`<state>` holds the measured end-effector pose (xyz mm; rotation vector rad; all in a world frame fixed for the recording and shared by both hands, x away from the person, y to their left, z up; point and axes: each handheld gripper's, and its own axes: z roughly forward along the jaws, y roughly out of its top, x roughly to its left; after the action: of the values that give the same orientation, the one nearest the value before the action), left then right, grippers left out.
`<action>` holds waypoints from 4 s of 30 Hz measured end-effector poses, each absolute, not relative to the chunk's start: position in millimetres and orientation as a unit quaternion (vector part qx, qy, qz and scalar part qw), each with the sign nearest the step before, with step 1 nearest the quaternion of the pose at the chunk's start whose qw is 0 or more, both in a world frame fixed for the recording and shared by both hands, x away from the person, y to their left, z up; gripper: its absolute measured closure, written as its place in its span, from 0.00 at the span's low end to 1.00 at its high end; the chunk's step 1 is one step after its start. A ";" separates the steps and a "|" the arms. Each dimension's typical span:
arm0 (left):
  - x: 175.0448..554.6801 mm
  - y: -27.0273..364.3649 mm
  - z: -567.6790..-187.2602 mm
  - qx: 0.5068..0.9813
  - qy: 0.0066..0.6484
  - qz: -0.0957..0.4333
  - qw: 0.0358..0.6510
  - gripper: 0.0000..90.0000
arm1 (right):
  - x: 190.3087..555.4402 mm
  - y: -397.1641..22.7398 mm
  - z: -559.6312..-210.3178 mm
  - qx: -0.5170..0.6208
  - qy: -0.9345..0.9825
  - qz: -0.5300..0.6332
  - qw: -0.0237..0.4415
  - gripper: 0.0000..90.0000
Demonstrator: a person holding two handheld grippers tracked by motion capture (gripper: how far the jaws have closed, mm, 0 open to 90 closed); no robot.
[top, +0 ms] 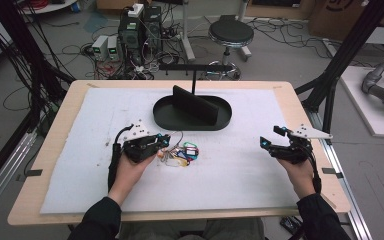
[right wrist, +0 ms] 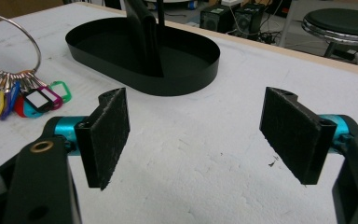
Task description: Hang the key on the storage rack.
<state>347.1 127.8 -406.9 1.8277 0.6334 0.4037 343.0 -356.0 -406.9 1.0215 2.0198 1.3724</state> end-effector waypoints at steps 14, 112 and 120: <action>342.0 129.5 -381.2 0.757 0.250 0.186 0.575 0.96 | 344.1 -357.7 -408.0 0.377 0.739 0.501 0.245 0.27; 455.7 132.4 -302.1 0.708 0.330 0.271 0.562 0.96 | 348.2 -356.6 -410.9 0.374 0.745 0.498 0.241 0.27; 464.9 136.6 -309.5 0.703 0.349 0.272 0.557 0.96 | 348.1 -356.4 -410.9 0.374 0.745 0.498 0.240 0.27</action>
<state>464.9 136.6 -309.5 1.6602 0.8228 0.6422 348.1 -356.4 -410.9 1.0241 2.0373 1.3624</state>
